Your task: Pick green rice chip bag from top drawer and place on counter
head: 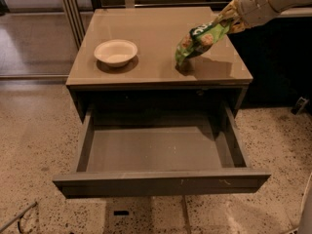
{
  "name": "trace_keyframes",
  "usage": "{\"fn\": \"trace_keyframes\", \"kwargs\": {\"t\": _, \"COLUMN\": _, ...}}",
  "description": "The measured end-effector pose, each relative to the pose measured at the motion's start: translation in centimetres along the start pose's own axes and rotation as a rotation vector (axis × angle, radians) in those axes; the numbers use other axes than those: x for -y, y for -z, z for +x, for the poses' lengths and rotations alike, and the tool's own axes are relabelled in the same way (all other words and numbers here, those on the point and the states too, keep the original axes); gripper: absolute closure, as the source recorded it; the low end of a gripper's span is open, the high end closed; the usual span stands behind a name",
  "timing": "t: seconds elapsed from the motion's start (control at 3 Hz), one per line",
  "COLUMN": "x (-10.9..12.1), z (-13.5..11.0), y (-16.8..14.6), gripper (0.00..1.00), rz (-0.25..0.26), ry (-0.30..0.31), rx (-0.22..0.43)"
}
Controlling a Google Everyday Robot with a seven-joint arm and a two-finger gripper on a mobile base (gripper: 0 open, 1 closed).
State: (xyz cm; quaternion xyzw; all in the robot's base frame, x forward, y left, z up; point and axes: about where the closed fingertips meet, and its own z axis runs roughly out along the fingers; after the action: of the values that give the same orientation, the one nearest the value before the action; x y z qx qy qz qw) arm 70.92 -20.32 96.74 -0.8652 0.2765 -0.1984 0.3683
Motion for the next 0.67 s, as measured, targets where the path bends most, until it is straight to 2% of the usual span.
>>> {"fn": "trace_keyframes", "kwargs": {"t": 0.33, "x": 0.3, "z": 0.2, "y": -3.2, "gripper": 1.0, "rz": -0.03, "ry": 0.011, "rx": 0.028}}
{"fn": "trace_keyframes", "kwargs": {"t": 0.67, "x": 0.2, "z": -0.2, "y": -6.0, "gripper": 1.0, "rz": -0.102, "ry": 0.046, "rx": 0.058}}
